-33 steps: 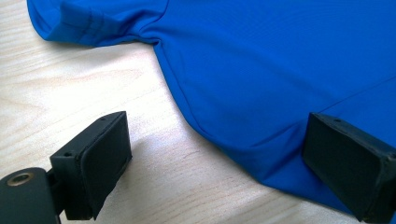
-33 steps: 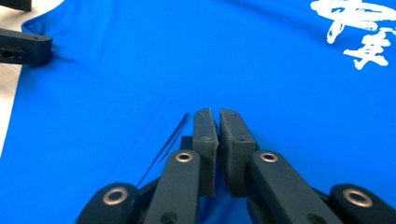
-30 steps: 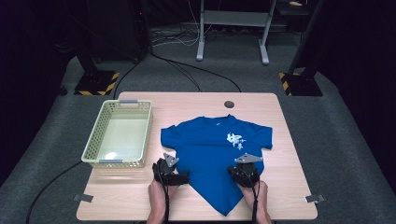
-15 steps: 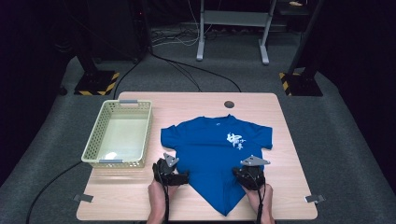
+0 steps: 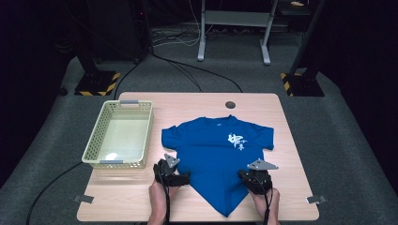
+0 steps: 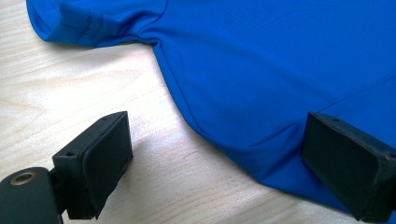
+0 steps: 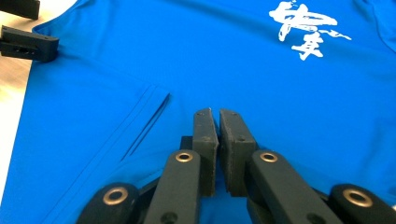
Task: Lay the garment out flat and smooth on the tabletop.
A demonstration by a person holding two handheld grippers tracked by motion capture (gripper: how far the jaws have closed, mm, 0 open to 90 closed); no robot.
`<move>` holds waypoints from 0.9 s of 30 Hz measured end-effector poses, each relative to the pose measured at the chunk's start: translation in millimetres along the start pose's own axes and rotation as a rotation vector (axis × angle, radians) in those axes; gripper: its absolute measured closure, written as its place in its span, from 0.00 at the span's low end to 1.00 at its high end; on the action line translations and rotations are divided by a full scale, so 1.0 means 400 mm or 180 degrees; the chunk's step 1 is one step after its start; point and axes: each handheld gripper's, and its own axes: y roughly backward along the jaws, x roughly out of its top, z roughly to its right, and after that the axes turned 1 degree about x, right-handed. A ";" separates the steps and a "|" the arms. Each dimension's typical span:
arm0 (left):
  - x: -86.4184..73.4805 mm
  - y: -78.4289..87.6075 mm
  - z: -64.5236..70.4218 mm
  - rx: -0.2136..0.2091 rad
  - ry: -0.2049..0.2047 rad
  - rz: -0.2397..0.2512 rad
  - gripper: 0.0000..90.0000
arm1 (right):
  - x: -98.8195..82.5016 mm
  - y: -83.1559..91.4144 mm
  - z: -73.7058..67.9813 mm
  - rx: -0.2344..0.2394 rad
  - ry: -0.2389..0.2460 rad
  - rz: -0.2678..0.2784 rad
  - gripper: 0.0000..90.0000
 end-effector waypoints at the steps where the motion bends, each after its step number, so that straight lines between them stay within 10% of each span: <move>1: 0.000 0.000 0.000 -0.0001 0.0000 -0.0001 0.09 | -0.001 0.003 0.000 0.0000 -0.0005 0.0003 0.95; 27: 0.000 0.000 0.000 -0.0005 0.0002 -0.0002 0.10 | -0.047 0.071 0.027 -0.0123 -0.0091 0.0049 0.95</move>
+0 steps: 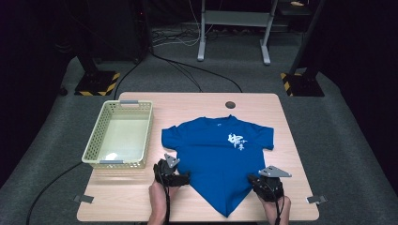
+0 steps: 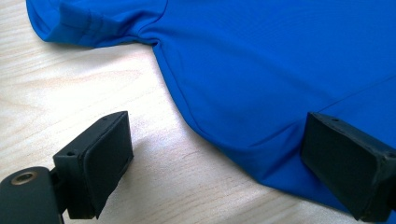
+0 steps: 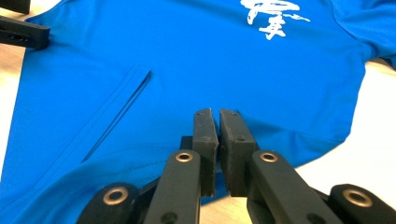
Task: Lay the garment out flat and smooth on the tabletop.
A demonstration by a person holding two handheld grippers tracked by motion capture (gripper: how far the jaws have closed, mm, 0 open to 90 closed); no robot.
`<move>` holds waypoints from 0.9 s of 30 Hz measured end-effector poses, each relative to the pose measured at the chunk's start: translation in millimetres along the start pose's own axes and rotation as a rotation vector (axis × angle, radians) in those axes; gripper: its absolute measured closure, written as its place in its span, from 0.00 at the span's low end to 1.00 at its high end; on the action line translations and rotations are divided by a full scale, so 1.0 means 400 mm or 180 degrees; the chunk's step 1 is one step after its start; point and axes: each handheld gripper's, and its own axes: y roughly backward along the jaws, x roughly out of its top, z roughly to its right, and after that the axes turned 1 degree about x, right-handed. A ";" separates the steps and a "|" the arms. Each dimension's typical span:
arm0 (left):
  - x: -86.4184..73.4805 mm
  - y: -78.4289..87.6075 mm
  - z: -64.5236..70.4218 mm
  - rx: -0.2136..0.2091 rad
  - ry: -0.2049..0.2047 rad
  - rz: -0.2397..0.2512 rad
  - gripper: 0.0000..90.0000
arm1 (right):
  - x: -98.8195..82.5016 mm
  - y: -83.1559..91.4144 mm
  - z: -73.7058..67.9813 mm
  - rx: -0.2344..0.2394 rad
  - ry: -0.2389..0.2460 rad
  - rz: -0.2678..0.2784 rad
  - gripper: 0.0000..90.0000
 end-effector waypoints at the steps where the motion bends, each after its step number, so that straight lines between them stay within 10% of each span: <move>1: 0.000 0.000 0.000 0.0000 -0.0001 0.0001 0.10 | -0.002 0.002 0.000 -0.0004 -0.0006 -0.0006 0.95; 27: 0.000 0.000 0.000 0.0004 -0.0001 0.0005 0.10 | -0.049 0.047 0.029 -0.0095 -0.0115 0.0000 0.95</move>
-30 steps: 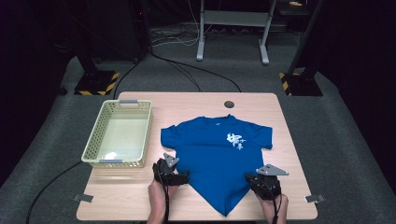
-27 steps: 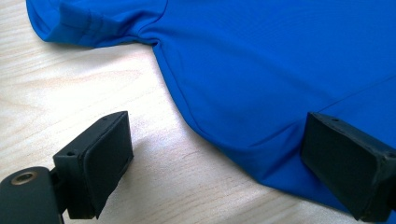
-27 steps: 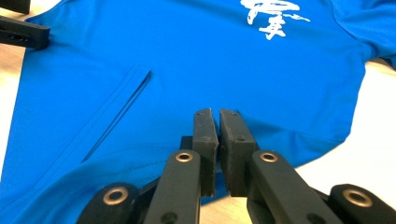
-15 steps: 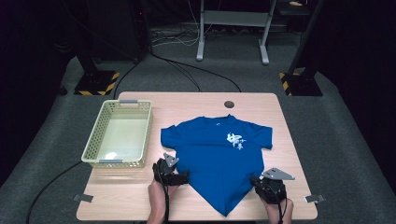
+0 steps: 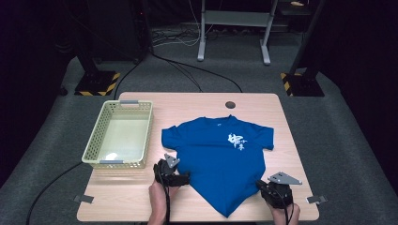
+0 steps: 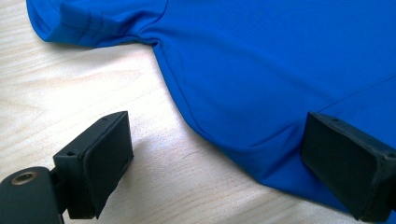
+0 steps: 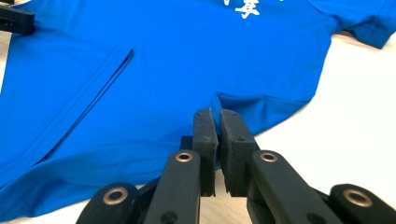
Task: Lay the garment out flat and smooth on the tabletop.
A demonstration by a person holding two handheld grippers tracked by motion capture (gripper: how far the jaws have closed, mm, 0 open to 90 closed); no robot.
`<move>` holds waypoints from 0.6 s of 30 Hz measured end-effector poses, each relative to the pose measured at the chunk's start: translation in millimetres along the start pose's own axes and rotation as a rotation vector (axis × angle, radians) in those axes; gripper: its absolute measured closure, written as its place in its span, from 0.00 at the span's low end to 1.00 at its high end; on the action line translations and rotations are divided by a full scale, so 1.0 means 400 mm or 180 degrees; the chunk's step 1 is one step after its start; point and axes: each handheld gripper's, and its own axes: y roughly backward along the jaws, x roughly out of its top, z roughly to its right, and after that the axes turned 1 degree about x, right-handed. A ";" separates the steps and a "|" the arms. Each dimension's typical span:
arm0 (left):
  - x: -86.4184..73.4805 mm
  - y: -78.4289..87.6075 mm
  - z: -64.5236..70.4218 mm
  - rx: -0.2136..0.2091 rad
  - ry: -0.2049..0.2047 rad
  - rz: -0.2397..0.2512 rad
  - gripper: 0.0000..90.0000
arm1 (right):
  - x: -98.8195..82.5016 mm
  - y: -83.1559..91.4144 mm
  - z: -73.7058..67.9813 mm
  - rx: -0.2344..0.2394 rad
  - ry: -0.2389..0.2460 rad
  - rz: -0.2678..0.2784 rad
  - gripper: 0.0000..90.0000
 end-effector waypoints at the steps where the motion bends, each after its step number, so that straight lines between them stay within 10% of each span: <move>1: 0.000 0.000 0.000 0.0002 -0.0001 0.0001 0.10 | -0.001 0.001 0.001 -0.0005 -0.0002 -0.0001 0.95; 18: 0.000 0.000 0.000 -0.0002 0.0000 -0.0001 0.10 | -0.016 0.026 0.011 -0.0069 -0.0002 -0.0015 0.95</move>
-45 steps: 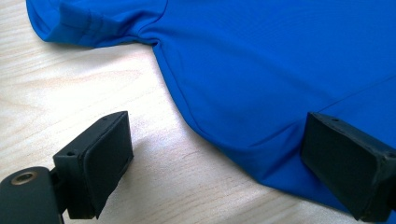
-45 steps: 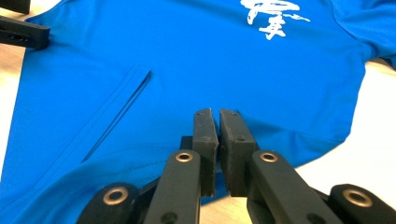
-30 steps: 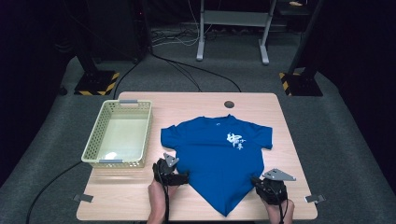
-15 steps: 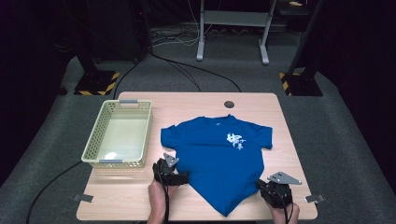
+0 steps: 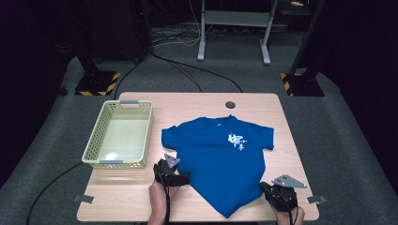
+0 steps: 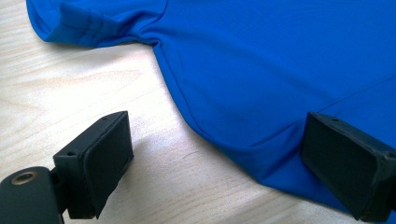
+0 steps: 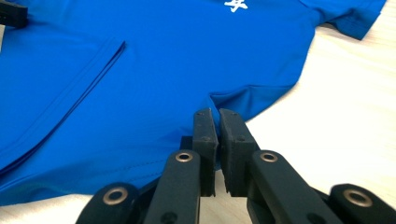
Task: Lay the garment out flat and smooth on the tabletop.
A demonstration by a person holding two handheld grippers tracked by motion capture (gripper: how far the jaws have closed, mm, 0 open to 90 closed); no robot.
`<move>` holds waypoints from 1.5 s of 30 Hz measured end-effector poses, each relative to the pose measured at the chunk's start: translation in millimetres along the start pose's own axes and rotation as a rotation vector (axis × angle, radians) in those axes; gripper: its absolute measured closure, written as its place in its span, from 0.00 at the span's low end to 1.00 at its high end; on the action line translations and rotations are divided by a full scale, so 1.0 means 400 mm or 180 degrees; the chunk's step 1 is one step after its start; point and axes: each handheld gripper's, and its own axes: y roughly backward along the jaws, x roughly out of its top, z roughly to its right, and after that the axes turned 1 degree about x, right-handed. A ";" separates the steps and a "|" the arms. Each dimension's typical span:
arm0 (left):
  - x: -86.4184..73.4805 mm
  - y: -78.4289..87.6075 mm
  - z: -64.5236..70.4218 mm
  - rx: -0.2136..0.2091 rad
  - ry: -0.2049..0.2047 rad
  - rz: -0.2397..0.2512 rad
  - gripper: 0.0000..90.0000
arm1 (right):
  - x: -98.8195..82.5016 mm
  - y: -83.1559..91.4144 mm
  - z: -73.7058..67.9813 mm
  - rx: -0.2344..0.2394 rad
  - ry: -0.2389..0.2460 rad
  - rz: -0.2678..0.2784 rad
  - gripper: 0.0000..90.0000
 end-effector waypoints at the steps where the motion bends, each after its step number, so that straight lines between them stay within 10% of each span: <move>1: 0.000 0.000 0.000 0.0000 0.0000 0.0001 0.10 | -0.003 0.003 0.001 -0.0005 -0.0006 0.0001 0.95; 45: 0.000 0.000 0.000 0.0002 0.0000 0.0000 0.10 | -0.063 0.054 0.017 -0.0149 -0.0086 -0.0032 0.95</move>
